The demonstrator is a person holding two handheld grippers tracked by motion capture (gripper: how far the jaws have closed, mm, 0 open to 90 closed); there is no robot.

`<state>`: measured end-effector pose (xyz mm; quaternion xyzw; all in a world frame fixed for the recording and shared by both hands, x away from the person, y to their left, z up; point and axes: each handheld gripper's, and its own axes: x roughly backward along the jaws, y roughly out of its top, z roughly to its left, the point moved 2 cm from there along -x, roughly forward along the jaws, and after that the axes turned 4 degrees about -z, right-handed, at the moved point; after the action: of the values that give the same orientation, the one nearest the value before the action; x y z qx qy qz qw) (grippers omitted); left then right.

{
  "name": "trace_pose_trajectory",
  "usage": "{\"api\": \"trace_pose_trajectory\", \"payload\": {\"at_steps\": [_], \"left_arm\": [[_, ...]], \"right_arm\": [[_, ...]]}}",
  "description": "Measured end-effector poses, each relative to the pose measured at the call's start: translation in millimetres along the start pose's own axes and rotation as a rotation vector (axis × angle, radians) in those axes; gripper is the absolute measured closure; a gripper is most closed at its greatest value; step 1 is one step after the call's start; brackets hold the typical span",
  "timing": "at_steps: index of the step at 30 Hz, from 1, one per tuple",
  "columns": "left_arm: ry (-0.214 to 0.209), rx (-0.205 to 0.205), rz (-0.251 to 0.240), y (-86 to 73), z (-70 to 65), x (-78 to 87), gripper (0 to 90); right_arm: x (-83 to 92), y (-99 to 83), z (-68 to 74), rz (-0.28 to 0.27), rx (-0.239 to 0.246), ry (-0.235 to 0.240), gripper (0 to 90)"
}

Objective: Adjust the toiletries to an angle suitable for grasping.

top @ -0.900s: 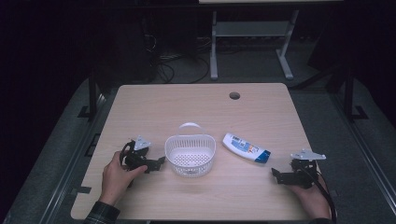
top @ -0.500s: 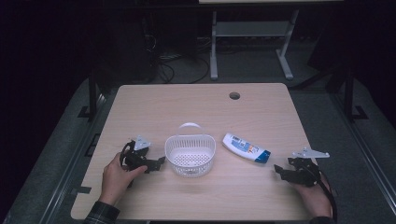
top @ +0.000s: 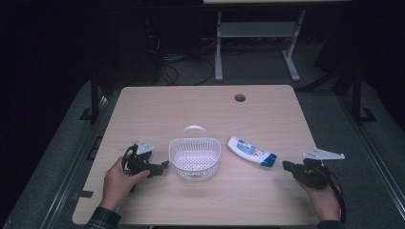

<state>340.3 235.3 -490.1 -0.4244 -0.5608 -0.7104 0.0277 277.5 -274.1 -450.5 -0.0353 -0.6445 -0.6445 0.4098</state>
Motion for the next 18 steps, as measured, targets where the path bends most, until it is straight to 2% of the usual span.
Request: {"api": "trace_pose_trajectory", "payload": {"at_steps": [1, 4, 5, 18], "left_arm": [[0.000, 0.000, 0.000, 0.0, 0.0, 0.0, 13.0], [0.000, 0.000, 0.000, 0.0, 0.0, 0.1, 13.0], [-0.001, -0.001, 0.001, -0.1, 0.0, 0.3, 13.0], [-0.003, -0.004, 0.002, -1.1, -0.6, 1.6, 13.0]], "right_arm": [[-1.3, 2.4, 1.6, 0.002, -0.003, 0.027, 89.7], [-3.0, 3.8, 4.4, -0.004, -0.001, 0.052, 89.7], [-5.0, 6.0, 7.4, -0.002, 0.022, 0.071, 89.7], [-18.2, 17.6, 24.0, 0.005, 0.074, 0.144, 89.6]]}}
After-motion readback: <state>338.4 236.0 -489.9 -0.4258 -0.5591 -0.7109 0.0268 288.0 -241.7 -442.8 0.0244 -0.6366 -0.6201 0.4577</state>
